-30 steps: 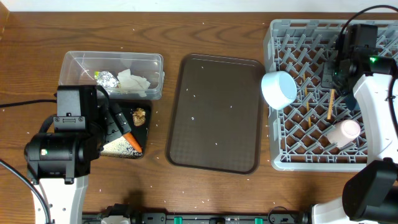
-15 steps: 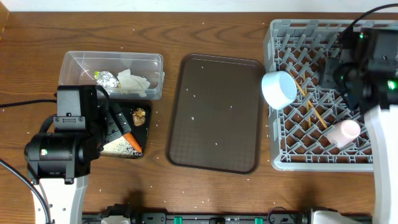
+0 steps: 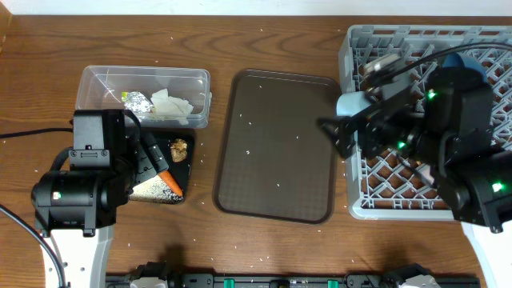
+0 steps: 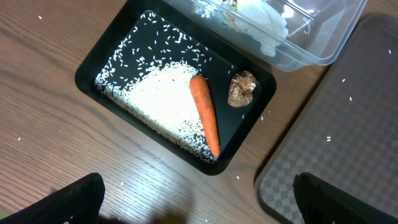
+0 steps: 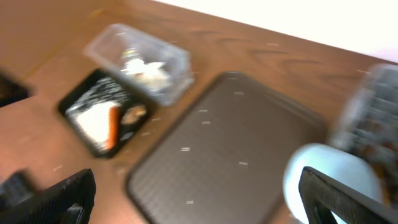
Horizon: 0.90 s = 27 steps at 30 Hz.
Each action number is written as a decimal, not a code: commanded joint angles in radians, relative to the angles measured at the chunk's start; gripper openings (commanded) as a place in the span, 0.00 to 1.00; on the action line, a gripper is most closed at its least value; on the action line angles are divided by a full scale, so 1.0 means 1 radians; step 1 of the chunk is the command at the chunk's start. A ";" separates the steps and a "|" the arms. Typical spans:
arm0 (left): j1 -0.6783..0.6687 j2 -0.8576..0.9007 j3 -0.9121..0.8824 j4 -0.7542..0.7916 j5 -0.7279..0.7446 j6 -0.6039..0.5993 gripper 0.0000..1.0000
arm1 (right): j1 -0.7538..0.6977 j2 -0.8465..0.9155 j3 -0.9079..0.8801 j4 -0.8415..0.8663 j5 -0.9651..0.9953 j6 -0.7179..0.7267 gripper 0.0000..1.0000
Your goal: Sort waste into correct bins and load items into the dishwasher rack
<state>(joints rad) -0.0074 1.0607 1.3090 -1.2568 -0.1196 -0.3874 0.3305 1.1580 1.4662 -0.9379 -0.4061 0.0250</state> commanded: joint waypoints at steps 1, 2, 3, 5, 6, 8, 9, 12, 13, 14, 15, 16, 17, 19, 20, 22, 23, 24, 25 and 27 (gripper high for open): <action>0.005 0.003 0.004 -0.004 -0.016 0.013 0.98 | 0.041 -0.006 0.015 -0.016 -0.074 0.003 0.99; 0.005 0.003 0.004 -0.004 -0.016 0.013 0.98 | 0.041 -0.007 0.015 -0.041 -0.026 -0.018 0.99; 0.005 0.003 0.004 -0.004 -0.016 0.013 0.98 | 0.036 -0.012 0.015 -0.058 0.026 -0.023 0.99; 0.005 0.003 0.004 -0.004 -0.016 0.013 0.98 | 0.023 -0.024 0.015 -0.077 0.089 -0.023 0.99; 0.005 0.003 0.004 -0.004 -0.016 0.013 0.98 | 0.015 -0.033 0.015 -0.080 0.117 -0.023 0.99; 0.005 0.003 0.004 -0.004 -0.016 0.013 0.98 | 0.001 -0.068 0.015 -0.100 0.203 -0.024 0.99; 0.005 0.003 0.004 -0.004 -0.016 0.013 0.98 | -0.004 -0.082 0.015 -0.109 0.237 -0.024 0.99; 0.005 0.003 0.004 -0.004 -0.016 0.013 0.98 | -0.004 -0.150 0.014 -0.141 0.384 -0.031 0.99; 0.005 0.003 0.004 -0.004 -0.016 0.013 0.98 | -0.005 -0.174 0.012 -0.143 0.431 -0.049 0.99; 0.005 0.003 0.004 -0.004 -0.016 0.013 0.98 | -0.008 -0.197 0.006 -0.144 0.466 -0.073 0.99; 0.005 0.003 0.004 -0.004 -0.016 0.013 0.98 | -0.017 -0.223 -0.003 -0.142 0.494 -0.095 0.99; 0.005 0.003 0.004 -0.004 -0.016 0.013 0.98 | -0.029 -0.246 -0.014 -0.135 0.509 -0.111 0.99; 0.005 0.003 0.004 -0.004 -0.016 0.013 0.98 | -0.050 -0.274 -0.036 -0.117 0.515 -0.135 0.99; 0.005 0.003 0.004 -0.004 -0.016 0.013 0.98 | -0.101 -0.332 -0.101 -0.065 0.514 -0.154 0.99; 0.005 0.003 0.004 -0.004 -0.016 0.013 0.98 | -0.118 -0.353 -0.130 -0.043 0.510 -0.153 0.99; 0.005 0.003 0.004 -0.004 -0.016 0.013 0.98 | -0.156 -0.418 -0.228 0.022 0.481 -0.153 0.99; 0.005 0.003 0.004 -0.004 -0.016 0.013 0.98 | -0.168 -0.445 -0.270 0.050 0.475 -0.153 0.99; 0.005 0.003 0.004 -0.004 -0.016 0.013 0.98 | -0.177 -0.476 -0.317 0.082 0.476 -0.153 0.99; 0.005 0.003 0.004 -0.004 -0.016 0.013 0.98 | -0.187 -0.515 -0.374 0.126 0.477 -0.154 0.99; 0.005 0.003 0.004 -0.004 -0.016 0.013 0.98 | -0.204 -0.578 -0.468 0.212 0.476 -0.153 0.99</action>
<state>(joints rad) -0.0074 1.0603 1.3087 -1.2564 -0.1196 -0.3874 0.1532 0.6487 1.1004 -0.7895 0.0616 -0.1066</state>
